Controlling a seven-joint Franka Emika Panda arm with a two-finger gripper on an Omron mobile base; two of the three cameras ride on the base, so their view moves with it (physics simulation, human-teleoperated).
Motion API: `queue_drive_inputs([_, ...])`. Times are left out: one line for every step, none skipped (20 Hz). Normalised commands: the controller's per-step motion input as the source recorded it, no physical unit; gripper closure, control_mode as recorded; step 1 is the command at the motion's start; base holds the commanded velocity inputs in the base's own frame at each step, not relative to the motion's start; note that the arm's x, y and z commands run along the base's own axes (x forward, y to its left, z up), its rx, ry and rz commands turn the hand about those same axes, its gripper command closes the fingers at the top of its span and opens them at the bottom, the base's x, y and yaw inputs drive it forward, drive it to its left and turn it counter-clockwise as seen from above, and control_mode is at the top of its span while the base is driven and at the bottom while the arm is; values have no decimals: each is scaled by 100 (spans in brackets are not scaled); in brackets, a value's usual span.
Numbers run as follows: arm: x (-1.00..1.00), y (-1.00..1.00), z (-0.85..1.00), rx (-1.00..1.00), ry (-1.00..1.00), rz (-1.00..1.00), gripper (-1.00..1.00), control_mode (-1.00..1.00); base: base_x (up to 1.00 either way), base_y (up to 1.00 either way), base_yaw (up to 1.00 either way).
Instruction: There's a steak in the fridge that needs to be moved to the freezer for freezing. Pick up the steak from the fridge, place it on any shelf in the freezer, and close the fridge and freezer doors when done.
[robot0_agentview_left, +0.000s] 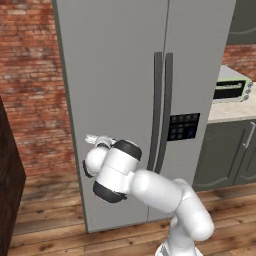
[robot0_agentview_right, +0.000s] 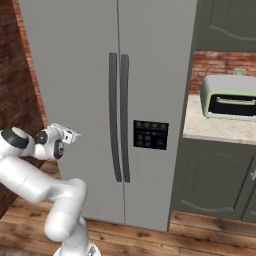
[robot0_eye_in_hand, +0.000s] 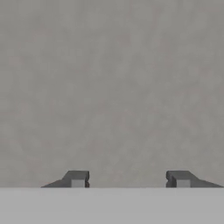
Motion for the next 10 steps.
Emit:
queue_drive_inputs([39,-86,0,9,-7,13,-100,-100,0,0,0])
queue_drive_inputs([6,-74,6,8,-10,13,-100,-100,0,0,0])
queue_drive_inputs([0,-61,2,7,-9,14,-100,-100,0,0,0])
queue_drive_inputs([0,-64,7,7,-12,15,-100,-100,0,0,0])
queue_drive_inputs([0,-69,16,6,-15,13,-100,-100,0,0,0])
queue_drive_inputs([14,-76,19,7,-12,11,-100,-100,0,0,0])
queue_drive_inputs([15,-81,28,7,-12,11,-100,-100,0,0,0])
queue_drive_inputs([15,-77,42,8,-11,9,-100,-100,0,0,0])
queue_drive_inputs([14,-70,52,7,-10,8,-100,-100,0,0,0])
queue_drive_inputs([14,-59,53,6,-9,7,-100,-100,0,0,0])
